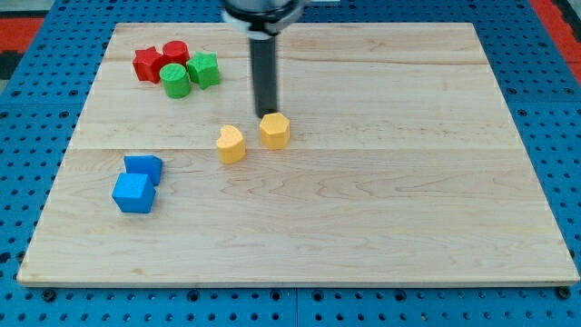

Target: Push the yellow heart into the yellow hexagon

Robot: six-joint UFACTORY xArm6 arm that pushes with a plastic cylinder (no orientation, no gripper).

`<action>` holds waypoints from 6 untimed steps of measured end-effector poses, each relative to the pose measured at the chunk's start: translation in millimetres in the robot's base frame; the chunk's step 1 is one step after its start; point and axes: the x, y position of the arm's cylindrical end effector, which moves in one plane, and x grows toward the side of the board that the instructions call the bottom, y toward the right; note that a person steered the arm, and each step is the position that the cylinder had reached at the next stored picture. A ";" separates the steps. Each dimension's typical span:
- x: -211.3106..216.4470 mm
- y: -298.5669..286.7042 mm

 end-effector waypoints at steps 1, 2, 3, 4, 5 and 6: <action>0.3 -101.3; 53.4 -90.8; 58.7 -36.3; 41.8 0.8; 14.5 -43.5; 6.4 -116.3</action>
